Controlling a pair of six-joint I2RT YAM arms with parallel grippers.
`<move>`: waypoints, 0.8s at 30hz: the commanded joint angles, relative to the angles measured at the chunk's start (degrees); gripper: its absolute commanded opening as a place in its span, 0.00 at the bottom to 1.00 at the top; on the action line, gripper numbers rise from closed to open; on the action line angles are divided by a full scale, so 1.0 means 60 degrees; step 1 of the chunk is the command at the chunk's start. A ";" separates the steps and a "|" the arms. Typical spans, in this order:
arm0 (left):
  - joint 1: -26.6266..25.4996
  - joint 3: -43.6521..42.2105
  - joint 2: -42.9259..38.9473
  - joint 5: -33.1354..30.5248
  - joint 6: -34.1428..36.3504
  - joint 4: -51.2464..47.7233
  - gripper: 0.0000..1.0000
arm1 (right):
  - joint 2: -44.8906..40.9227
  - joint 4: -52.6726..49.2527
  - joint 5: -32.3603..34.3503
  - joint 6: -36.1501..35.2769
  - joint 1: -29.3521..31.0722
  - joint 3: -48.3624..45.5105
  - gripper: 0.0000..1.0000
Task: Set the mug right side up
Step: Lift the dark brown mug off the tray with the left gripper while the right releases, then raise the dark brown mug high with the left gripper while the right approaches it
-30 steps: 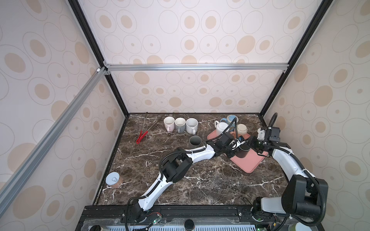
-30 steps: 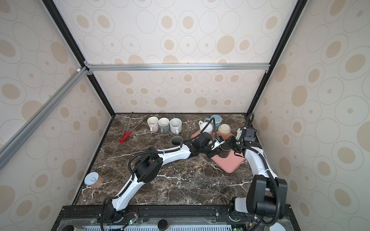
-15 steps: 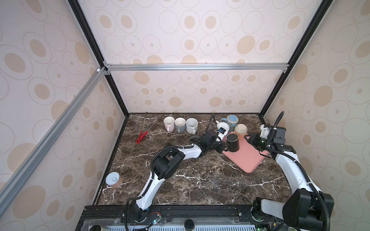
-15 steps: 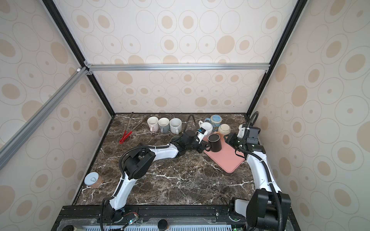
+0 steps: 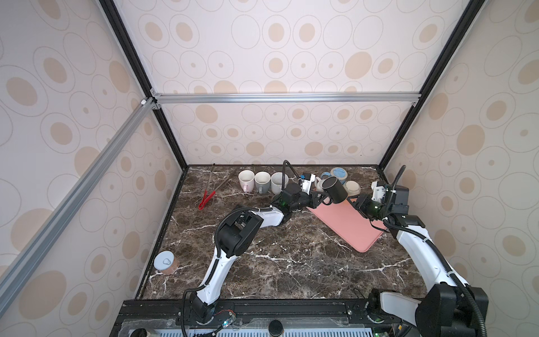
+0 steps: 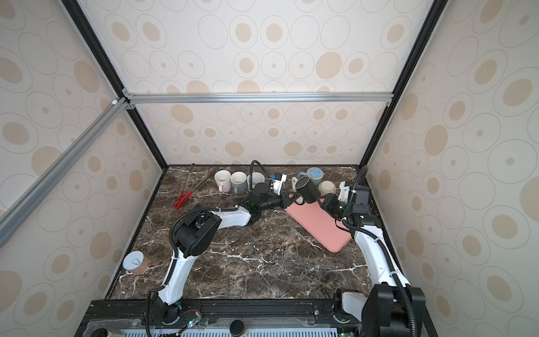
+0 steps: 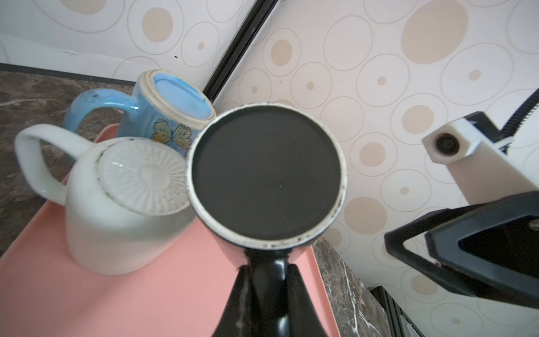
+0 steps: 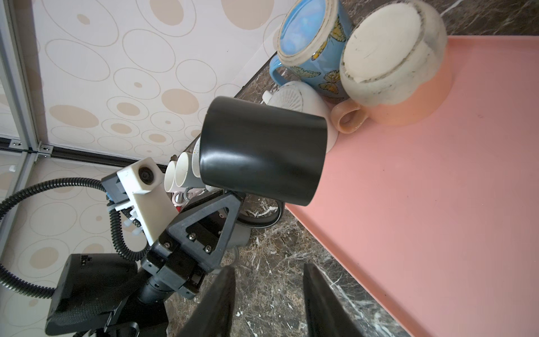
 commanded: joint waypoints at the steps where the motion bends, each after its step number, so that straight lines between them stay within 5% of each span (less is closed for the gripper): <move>1: 0.0015 0.0709 -0.1109 0.0293 -0.0345 0.1656 0.00 | -0.0162 0.0250 -0.0093 0.0318 0.0105 0.0126 0.42; 13: 0.0363 -0.0332 -0.3052 -0.0031 -0.0965 0.3128 0.00 | -0.0923 0.2225 -0.0710 0.1566 0.0591 0.0050 0.42; 24: 0.0508 -0.1645 -0.4683 -0.0673 -0.1482 0.4748 0.00 | -0.0643 0.7662 -0.1009 0.3520 0.2057 -0.0708 0.46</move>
